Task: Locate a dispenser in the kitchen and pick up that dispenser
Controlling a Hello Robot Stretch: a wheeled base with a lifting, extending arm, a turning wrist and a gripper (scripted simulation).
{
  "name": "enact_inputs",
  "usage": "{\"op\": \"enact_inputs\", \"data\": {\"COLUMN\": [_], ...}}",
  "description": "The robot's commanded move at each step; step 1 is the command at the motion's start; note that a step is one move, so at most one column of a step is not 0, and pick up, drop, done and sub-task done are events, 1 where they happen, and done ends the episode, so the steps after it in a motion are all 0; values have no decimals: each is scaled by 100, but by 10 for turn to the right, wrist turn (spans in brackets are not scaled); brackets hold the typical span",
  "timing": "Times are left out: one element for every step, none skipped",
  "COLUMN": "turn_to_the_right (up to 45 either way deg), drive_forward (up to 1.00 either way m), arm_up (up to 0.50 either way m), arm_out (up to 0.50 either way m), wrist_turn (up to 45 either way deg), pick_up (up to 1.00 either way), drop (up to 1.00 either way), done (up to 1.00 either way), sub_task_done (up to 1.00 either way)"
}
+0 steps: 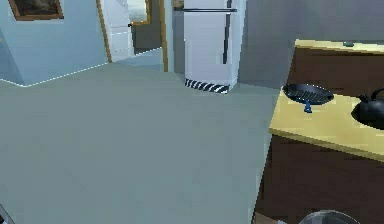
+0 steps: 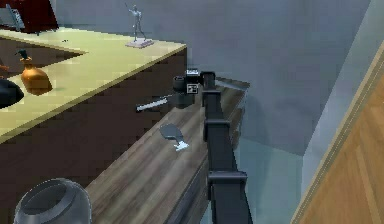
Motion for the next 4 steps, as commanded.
{"op": "enact_inputs", "data": {"turn_to_the_right": [0,0,0,0], "drive_forward": [0,0,0,0], "arm_up": [0,-30,0,10], "arm_out": [0,0,0,0], "wrist_turn": [330,0,0,0], "pick_up": [0,0,100,0], "drop": [0,0,0,0], "done": [0,0,0,0], "sub_task_done": [0,0,0,0]}}
